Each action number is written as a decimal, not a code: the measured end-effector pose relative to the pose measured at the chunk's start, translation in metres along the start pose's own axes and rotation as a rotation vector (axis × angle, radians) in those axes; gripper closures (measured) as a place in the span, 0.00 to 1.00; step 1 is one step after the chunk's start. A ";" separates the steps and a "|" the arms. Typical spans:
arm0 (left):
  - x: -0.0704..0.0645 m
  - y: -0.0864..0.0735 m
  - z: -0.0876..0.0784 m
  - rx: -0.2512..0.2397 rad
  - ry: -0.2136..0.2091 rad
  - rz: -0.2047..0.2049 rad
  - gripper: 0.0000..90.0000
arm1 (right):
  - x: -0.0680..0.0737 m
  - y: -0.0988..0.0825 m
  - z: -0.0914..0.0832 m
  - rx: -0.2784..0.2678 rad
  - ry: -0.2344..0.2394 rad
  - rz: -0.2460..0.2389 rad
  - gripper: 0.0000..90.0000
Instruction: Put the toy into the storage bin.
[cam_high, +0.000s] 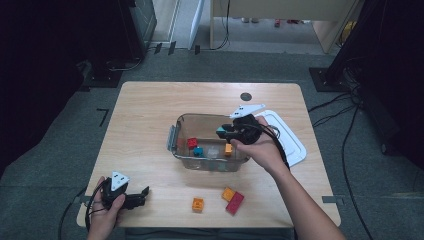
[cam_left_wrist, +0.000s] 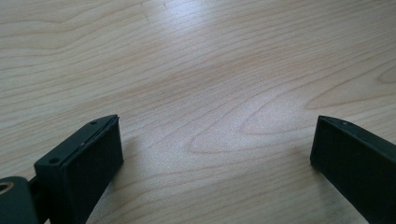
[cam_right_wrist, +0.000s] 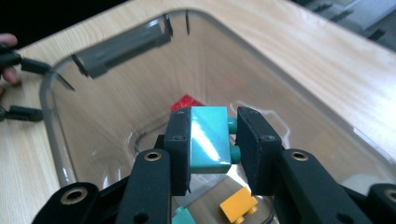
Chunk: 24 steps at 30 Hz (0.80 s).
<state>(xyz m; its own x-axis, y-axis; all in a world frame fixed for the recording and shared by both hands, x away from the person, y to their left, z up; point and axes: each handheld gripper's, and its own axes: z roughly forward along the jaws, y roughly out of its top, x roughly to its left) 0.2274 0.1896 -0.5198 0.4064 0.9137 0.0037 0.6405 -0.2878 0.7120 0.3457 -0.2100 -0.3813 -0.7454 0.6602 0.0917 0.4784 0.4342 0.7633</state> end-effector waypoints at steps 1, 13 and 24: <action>0.000 0.000 0.000 0.000 0.000 0.000 0.02 | -0.001 0.000 0.002 0.016 0.000 0.005 0.75; 0.000 0.000 0.000 0.000 0.000 0.000 0.02 | -0.007 -0.001 0.022 0.175 0.006 0.048 0.75; 0.000 0.000 0.000 0.000 0.000 0.000 0.02 | -0.007 -0.003 0.027 0.216 0.007 0.051 0.75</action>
<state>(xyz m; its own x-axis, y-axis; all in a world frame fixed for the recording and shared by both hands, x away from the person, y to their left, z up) 0.2274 0.1896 -0.5198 0.4062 0.9138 0.0035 0.6404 -0.2874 0.7122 0.3624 -0.1996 -0.4018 -0.7208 0.6805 0.1319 0.6033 0.5222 0.6028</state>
